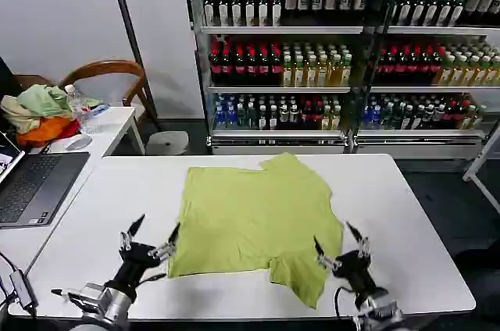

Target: Fold and organize the clothes.

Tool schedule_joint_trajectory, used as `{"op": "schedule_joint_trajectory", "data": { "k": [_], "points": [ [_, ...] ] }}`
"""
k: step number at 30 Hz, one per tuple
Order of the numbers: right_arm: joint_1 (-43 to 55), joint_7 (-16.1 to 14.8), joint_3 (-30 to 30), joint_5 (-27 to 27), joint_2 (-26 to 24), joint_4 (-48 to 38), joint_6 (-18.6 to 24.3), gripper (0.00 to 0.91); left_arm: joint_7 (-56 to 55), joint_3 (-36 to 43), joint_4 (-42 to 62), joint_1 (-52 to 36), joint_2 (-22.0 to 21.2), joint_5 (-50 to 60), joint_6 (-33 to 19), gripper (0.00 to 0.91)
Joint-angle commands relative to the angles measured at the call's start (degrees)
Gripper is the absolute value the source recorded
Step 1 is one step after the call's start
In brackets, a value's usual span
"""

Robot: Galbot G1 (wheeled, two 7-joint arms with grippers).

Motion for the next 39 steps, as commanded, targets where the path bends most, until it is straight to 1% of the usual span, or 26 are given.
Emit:
{"op": "schedule_joint_trajectory", "data": {
  "k": [1, 5, 12, 18, 28, 29, 30, 31, 32, 33, 34, 39],
  "points": [
    [-5.1, 2.4, -1.7, 2.9, -1.0, 1.0, -1.5, 0.907, -6.4, 4.5, -3.3, 2.6, -0.7, -2.7, 15.6, 0.907],
    [-4.2, 2.9, -1.2, 5.5, -0.1, 1.2, -2.8, 0.907, -7.4, 4.6, 0.1, 0.2, -1.0, -3.6, 16.3, 0.907],
    [-4.9, 3.7, -2.8, 5.5, 0.9, 0.7, -3.2, 0.907, -9.8, 6.2, 1.8, -0.9, -1.4, -3.4, 18.9, 0.907],
    [-4.3, 4.6, -3.3, 5.6, 1.8, -0.2, -3.5, 0.907, -11.3, 6.2, 5.0, -2.1, -1.2, -3.2, 19.6, 0.907],
    [-3.8, 5.4, -4.7, 6.9, 3.1, -0.7, -4.3, 0.907, -13.4, 6.3, 5.1, -2.1, -1.2, -2.9, 19.5, 0.907],
    [-3.7, 5.5, -4.8, 6.9, 3.2, -0.8, -4.3, 0.877, -13.6, 6.3, 5.2, -2.1, -1.2, -2.9, 19.4, 0.907],
    [-3.6, 5.5, -4.9, 6.9, 3.2, -0.8, -4.4, 0.736, -13.9, 6.3, 5.3, -2.1, -1.1, -2.9, 19.6, 0.907],
    [-3.6, 5.5, -5.0, 6.9, 3.2, -0.8, -4.4, 0.353, -14.1, 6.3, 5.4, -2.1, -1.1, -2.9, 19.6, 0.101],
    [-3.5, 5.4, -5.0, 7.0, 3.1, -0.8, -4.6, 0.171, -14.4, 6.2, 5.4, -2.1, -1.1, -2.9, 19.8, 0.040],
    [-3.5, 5.3, -5.2, 7.1, 3.1, -0.8, -4.7, 0.050, -14.4, 6.2, 5.3, -2.0, -1.1, -2.9, 19.8, 0.040],
    [-3.5, 5.3, -5.3, 7.4, 3.1, -0.7, -4.9, 0.000, -14.5, 6.2, 5.2, -2.0, -1.1, -2.9, 19.7, 0.040],
    [-3.3, 5.2, -5.9, 9.0, 3.0, -0.7, -6.1, 0.000, -14.0, 6.8, 5.0, -1.5, -1.0, -2.6, 19.3, 0.040]
  ]
}}
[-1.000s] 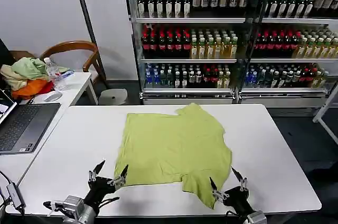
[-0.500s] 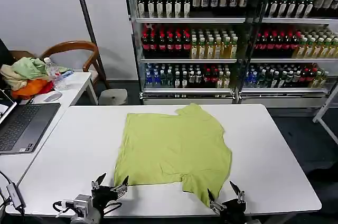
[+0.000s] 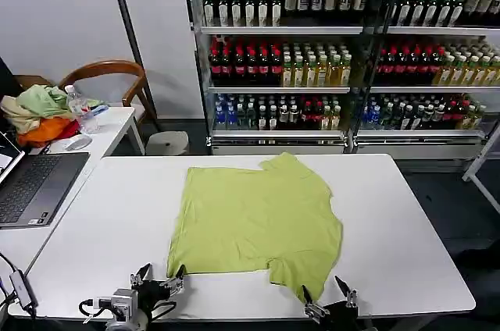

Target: Fold and organize the clothes.

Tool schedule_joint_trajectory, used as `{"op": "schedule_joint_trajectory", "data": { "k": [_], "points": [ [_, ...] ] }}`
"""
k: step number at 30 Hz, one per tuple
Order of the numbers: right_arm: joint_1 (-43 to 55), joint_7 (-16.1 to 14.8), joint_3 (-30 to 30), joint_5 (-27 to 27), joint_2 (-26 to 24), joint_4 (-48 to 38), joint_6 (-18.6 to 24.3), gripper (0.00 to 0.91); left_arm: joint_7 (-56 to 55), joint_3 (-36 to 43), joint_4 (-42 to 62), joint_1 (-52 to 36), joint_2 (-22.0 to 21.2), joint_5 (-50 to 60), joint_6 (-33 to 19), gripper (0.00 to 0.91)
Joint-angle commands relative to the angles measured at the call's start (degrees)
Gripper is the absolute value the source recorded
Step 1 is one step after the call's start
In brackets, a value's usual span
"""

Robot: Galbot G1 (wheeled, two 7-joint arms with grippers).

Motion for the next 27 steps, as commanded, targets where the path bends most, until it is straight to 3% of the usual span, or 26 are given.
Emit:
{"op": "schedule_joint_trajectory", "data": {
  "k": [1, 21, 27],
  "points": [
    [0.1, 0.1, -0.6, 1.6, 0.2, -0.3, -1.2, 0.000, -0.8, 1.1, 0.6, 0.4, 0.0, 0.6, 0.6, 0.040],
    [1.2, -0.9, -0.8, 2.2, -0.2, -0.1, -0.4, 0.000, 3.6, 3.2, -0.5, 1.0, -0.3, 3.7, -2.8, 0.040],
    [-2.4, -2.1, 0.7, -2.1, -1.2, 3.6, 1.7, 0.000, 4.1, 0.5, -4.3, 3.7, 0.2, 3.3, -4.4, 0.040]
  ]
}}
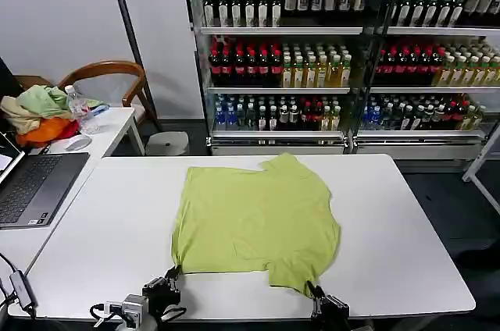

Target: Fold and organize the clothes.

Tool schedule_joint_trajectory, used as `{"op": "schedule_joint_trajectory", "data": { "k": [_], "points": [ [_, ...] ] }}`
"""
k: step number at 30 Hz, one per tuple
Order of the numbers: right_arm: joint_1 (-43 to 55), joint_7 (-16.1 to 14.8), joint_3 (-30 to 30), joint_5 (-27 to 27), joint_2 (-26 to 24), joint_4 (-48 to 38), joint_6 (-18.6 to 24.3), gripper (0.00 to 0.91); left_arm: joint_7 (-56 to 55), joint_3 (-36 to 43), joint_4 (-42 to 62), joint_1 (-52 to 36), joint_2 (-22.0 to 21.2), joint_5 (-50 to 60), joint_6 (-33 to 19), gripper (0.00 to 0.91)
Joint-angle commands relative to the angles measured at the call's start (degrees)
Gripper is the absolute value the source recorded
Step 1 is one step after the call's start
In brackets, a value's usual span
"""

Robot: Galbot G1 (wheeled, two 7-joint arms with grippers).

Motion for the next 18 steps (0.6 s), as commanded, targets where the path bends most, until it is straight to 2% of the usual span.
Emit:
{"op": "schedule_joint_trajectory", "data": {
  "k": [1, 13, 18],
  "points": [
    [-3.0, -0.7, 1.3, -3.2, -0.5, 3.3, 1.7, 0.000, 1.6, -3.3, -4.6, 3.2, 0.4, -0.2, -2.4, 0.040],
    [-12.9, -0.9, 4.5, -6.1, -2.2, 10.3, 3.7, 0.000, 1.7, -7.4, -11.1, 12.1, 2.8, -1.6, -1.8, 0.040],
    [-13.7, -1.4, 4.8, -6.7, -2.0, 11.9, 5.0, 0.000, 2.1, -9.6, -13.4, 12.6, 3.3, -2.7, -1.6, 0.040]
  ]
}}
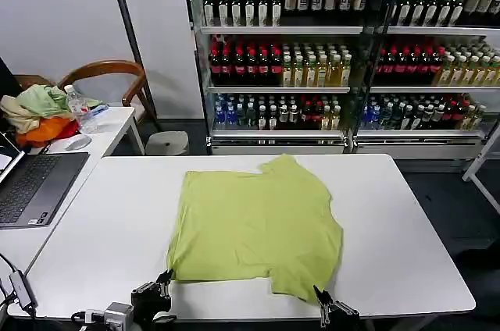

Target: Fold and organize the clothes.

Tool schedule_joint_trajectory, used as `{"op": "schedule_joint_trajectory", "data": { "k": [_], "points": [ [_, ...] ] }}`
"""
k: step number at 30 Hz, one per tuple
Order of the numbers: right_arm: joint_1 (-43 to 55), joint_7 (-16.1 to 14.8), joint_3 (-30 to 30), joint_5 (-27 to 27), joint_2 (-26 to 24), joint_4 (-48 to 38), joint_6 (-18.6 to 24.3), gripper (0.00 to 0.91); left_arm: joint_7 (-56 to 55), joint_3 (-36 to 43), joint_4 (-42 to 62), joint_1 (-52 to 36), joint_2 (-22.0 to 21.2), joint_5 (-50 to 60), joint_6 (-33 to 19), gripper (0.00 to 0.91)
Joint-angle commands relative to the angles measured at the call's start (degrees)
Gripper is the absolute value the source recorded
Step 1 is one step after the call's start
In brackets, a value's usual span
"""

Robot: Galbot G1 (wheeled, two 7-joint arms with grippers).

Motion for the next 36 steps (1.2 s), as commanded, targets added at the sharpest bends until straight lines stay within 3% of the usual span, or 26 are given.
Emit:
{"op": "schedule_joint_trajectory", "data": {
  "k": [1, 11, 20, 27, 36],
  "points": [
    [-4.2, -0.3, 1.1, -1.6, -0.1, 3.7, 1.7, 0.000, 0.6, -4.2, -5.9, 5.2, 1.1, -1.3, -0.4, 0.040],
    [-6.4, -0.6, 2.1, -2.0, -0.8, 7.7, 1.8, 0.000, 1.1, -8.3, -8.0, 8.5, 2.6, -2.6, 1.1, 0.040],
    [1.1, -1.0, 3.4, 0.3, -1.4, 7.7, -0.1, 0.000, 2.8, -11.6, -7.3, 3.6, 5.0, -7.6, 1.1, 0.050],
    [16.0, -0.7, 1.1, 2.9, 0.2, -1.5, -3.5, 0.000, 5.8, -8.5, 3.1, -8.6, 5.8, -14.2, 0.0, 0.050],
    [24.7, -0.3, -1.1, 4.4, 1.2, -9.4, -4.8, 0.000, 8.0, -4.0, 9.3, -14.0, 5.4, -13.6, -2.2, 0.050]
  ]
}}
